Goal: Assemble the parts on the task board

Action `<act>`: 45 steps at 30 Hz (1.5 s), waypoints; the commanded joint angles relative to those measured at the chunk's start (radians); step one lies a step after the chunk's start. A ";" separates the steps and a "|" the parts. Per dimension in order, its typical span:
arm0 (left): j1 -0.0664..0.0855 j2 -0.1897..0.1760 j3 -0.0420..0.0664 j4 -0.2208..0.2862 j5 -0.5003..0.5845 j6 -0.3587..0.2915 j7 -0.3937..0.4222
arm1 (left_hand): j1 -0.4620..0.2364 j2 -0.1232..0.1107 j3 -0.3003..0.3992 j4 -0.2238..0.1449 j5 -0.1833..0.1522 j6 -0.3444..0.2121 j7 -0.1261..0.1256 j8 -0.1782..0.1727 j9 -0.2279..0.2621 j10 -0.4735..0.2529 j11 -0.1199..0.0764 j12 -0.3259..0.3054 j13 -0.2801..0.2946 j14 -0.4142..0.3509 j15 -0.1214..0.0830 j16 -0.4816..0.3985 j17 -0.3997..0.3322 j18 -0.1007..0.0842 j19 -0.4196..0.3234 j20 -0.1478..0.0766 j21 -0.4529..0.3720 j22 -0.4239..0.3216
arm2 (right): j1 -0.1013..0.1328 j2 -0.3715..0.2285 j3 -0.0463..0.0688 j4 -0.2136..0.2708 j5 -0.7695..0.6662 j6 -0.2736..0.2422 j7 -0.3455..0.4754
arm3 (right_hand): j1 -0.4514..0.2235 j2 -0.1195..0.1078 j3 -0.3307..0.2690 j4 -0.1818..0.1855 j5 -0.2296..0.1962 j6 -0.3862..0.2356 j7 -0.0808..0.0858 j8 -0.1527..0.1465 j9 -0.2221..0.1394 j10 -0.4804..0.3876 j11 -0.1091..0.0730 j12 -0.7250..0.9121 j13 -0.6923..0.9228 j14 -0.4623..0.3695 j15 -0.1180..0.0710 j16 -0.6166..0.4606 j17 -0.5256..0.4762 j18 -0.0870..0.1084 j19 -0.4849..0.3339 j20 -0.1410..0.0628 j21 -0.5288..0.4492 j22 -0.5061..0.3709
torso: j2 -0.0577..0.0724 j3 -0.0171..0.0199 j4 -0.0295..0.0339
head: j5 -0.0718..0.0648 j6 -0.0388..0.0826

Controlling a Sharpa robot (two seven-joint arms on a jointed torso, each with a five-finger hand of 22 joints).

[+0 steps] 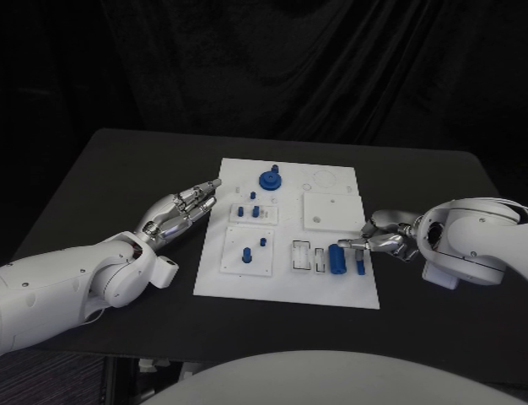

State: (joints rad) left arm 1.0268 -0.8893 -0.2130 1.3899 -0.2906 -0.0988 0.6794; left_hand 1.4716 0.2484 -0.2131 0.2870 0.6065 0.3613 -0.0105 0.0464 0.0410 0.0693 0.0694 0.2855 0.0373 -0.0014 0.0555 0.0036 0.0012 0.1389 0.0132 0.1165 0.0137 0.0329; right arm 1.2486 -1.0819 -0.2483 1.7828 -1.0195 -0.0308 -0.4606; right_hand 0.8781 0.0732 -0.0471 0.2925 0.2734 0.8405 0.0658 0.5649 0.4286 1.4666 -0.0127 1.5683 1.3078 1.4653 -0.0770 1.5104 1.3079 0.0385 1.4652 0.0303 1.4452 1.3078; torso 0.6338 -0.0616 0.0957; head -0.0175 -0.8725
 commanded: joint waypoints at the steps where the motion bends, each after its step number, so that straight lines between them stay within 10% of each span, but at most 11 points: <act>1: 0.003 0.003 0.001 0.001 0.001 0.002 0.227 | 0.002 -0.001 0.000 0.000 0.000 -0.009 -0.002 -0.006 -0.002 -0.002 0.010 -0.005 -0.001 0.001 0.009 -0.004 -0.001 -0.008 -0.001 0.010 -0.004 -0.001 | -0.007 0.010 0.000 -0.008 0.002 -0.018 -0.035 | 0.015 0.005 -0.009 -0.001 0.004 -0.008 0.004 -0.016 -0.008 0.104 0.007 0.002 0.263 0.084 0.004 -0.003 0.144 -0.007 0.060 0.003 -0.009 0.221 | 0.002 0.0014 0.0021 | -0.001 0.000; 37: 0.001 0.036 0.001 -0.047 0.001 0.053 0.178 | 0.012 0.003 0.010 -0.005 0.000 -0.051 -0.007 -0.011 -0.005 -0.019 0.030 -0.030 -0.004 0.001 0.031 -0.004 -0.001 -0.003 -0.001 0.036 -0.004 -0.002 | -0.022 0.115 0.000 -0.085 0.001 0.091 -0.090 | 0.068 0.015 -0.156 -0.001 -0.184 0.034 0.009 -0.069 -0.026 0.104 0.013 0.002 0.263 0.078 0.012 -0.011 0.116 0.000 0.048 0.014 -0.024 0.213 | -0.002 -0.0018 0.0018 | 0.031 0.000; 40: 0.001 0.037 0.001 -0.049 0.001 0.055 0.177 | 0.012 0.003 0.010 -0.005 0.000 -0.051 -0.007 -0.011 -0.005 -0.019 0.030 -0.030 -0.004 0.001 0.031 -0.004 -0.001 -0.003 -0.001 0.036 -0.004 -0.002 | -0.026 0.124 0.000 -0.091 0.001 0.103 -0.094 | 0.085 0.019 -0.161 -0.005 -0.163 0.038 0.005 -0.060 -0.016 0.104 0.010 0.002 0.263 0.078 0.009 -0.012 0.112 0.000 0.047 0.012 -0.027 0.212 | -0.002 -0.0011 0.0018 | 0.032 0.000; 45: 0.001 0.037 0.001 -0.051 0.001 0.058 0.175 | 0.012 0.004 0.011 -0.005 0.000 -0.053 -0.007 -0.011 -0.005 -0.019 0.032 -0.031 -0.004 0.001 0.033 -0.004 -0.001 -0.003 -0.001 0.038 -0.004 -0.002 | -0.031 0.136 0.000 -0.103 0.001 0.115 -0.097 | 0.194 0.024 -0.153 -0.037 0.031 0.029 0.000 -0.043 0.014 0.104 0.005 0.002 0.263 0.075 0.004 -0.018 0.099 0.002 0.044 0.006 -0.033 0.210 | -0.001 -0.0013 0.0005 | 0.035 0.000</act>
State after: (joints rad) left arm 1.0266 -0.8541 -0.2133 1.3377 -0.2907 -0.0568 0.6794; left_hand 1.4753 0.2521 -0.2076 0.2813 0.6065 0.3181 -0.0178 0.0386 0.0372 0.0503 0.0938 0.2581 0.0350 0.0022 0.0806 0.0036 0.0009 0.1391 0.0132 0.1454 0.0137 0.0325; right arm 1.2232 -0.9468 -0.2462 1.6831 -1.0179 0.0486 -0.5334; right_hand 1.0601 0.0968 -0.2012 0.2617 0.2807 0.8749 0.0706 0.5192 0.4406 1.4630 -0.0017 1.5682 1.3075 1.4643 -0.0704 1.4988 1.3076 0.0388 1.4651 0.0377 1.4154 1.3075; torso 0.6319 -0.0630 0.0968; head 0.0167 -0.8725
